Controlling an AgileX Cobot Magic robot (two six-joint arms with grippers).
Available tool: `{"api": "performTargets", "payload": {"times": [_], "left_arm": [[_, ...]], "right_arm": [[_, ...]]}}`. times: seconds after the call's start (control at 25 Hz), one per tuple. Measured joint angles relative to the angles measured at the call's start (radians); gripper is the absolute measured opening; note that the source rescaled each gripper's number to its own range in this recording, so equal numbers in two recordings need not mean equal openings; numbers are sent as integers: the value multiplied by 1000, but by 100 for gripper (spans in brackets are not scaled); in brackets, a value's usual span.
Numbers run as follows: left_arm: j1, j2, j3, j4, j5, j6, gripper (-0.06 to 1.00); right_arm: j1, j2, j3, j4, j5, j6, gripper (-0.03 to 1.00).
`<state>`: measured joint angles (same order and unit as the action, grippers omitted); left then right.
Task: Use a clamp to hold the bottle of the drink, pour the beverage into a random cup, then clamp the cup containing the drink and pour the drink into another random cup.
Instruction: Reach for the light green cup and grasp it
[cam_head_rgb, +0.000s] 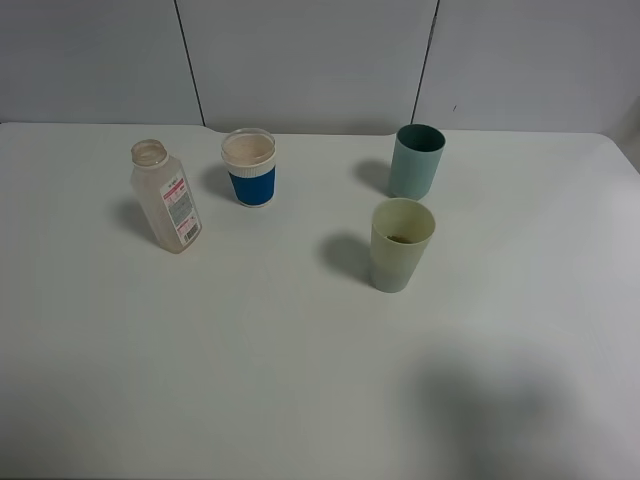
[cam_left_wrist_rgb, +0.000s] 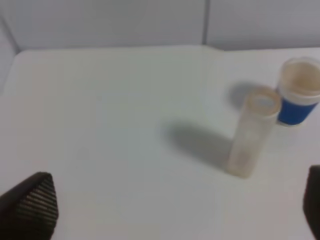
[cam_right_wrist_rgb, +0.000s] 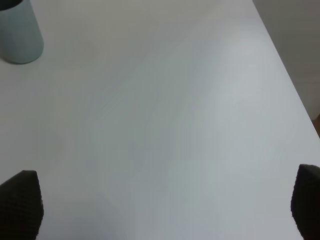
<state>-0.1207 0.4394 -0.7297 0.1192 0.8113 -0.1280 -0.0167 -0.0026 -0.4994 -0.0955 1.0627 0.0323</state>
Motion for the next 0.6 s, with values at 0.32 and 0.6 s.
{"api": "performTargets", "payload": {"times": [0.32,0.6], "left_arm": [[9,-217,86,-20,86,-4,100],[9,-369,146,-21,192,-8,100]], "right_arm": [[0,0,0,0,0,0,100],[0,0,0,0,0,0,100]]}}
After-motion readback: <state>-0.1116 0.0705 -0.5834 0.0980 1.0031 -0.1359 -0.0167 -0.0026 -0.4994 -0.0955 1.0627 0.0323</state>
